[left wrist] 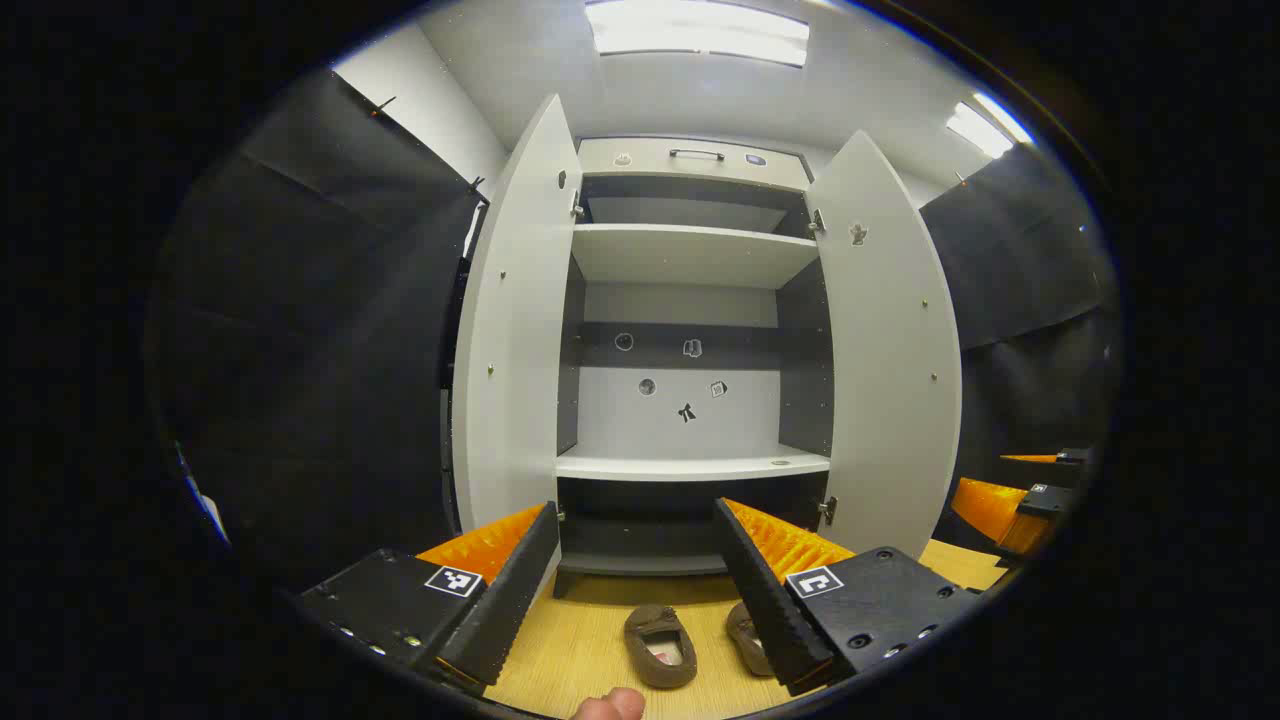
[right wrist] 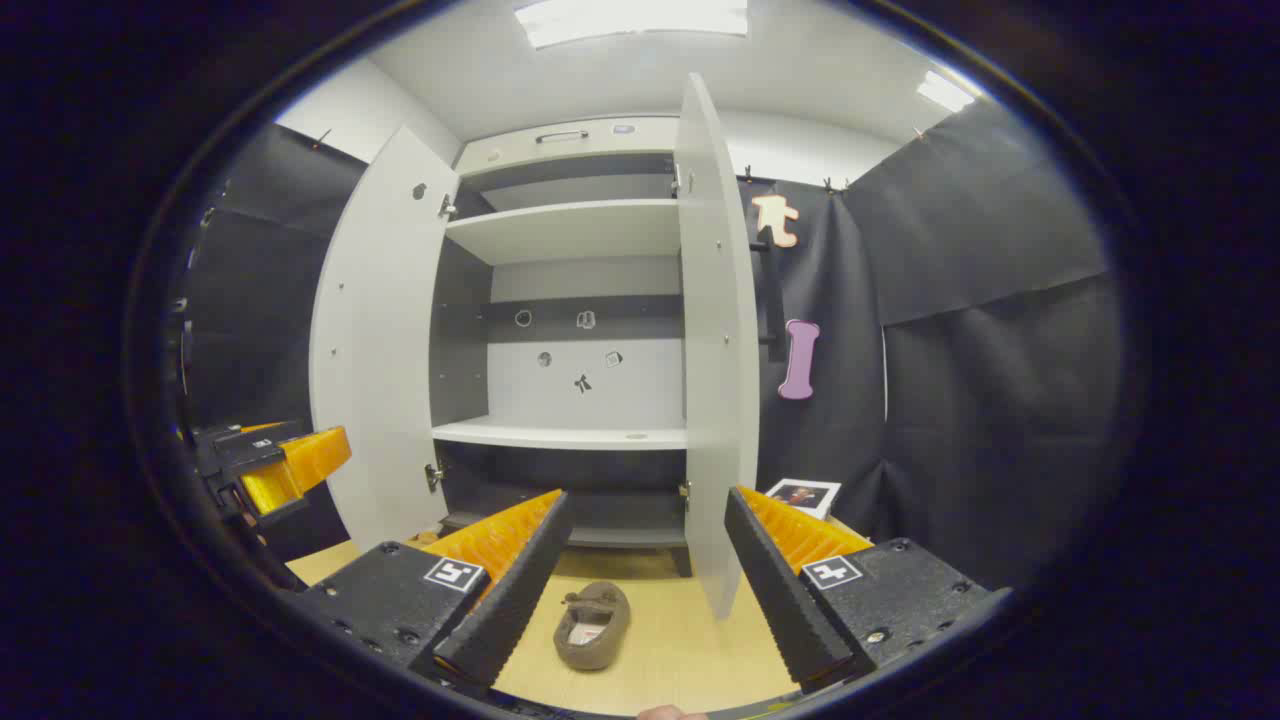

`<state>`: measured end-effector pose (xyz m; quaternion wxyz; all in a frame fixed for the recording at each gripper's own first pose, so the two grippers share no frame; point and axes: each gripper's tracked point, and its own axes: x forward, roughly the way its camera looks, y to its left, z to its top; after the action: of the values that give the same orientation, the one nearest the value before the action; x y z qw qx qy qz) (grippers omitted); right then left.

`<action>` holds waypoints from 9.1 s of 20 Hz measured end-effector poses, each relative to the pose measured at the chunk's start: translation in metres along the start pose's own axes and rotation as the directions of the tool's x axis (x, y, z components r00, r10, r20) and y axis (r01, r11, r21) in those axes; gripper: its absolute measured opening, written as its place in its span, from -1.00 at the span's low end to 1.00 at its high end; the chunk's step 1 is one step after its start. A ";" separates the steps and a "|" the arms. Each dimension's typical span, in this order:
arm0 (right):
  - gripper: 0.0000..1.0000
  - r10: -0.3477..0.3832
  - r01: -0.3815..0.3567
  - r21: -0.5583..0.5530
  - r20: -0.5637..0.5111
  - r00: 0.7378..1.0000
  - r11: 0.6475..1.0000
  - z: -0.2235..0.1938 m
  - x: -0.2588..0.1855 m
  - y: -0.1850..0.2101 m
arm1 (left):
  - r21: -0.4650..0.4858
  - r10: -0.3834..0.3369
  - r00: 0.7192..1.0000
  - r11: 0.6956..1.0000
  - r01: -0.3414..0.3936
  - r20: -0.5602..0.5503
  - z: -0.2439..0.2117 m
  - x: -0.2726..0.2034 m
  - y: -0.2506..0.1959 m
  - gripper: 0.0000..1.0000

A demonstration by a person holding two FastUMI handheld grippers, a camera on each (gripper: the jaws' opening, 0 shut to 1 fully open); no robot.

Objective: Grab one shoe with the right hand and put it into the shoe cabinet, grab the other shoe with the left hand and put it into the shoe cabinet; then close the right door with the right hand and the left door with the left hand.

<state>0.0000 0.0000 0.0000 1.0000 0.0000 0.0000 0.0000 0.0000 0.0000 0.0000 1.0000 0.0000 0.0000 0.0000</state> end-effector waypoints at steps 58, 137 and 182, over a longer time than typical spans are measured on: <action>0.06 0.095 -0.136 0.001 -0.722 0.686 0.991 -0.342 0.168 0.103 | -0.006 0.053 0.996 0.999 -0.053 -0.069 -0.018 -0.033 0.048 0.89; 0.92 0.054 -0.054 -0.053 0.001 0.999 0.997 0.048 0.122 0.069 | -0.028 -0.113 0.993 0.993 0.112 -0.044 -0.041 -0.001 0.006 0.89; 0.94 -0.168 0.159 -0.066 -0.173 0.970 0.985 -0.067 0.002 -0.013 | -0.041 -0.049 0.725 0.999 0.028 -0.687 -0.343 0.110 0.002 -0.95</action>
<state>0.0015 -0.0132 -0.0666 0.9922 -0.0256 0.0895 -0.0824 0.1103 0.0024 -0.3432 0.9287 -0.0136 0.3701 -0.0207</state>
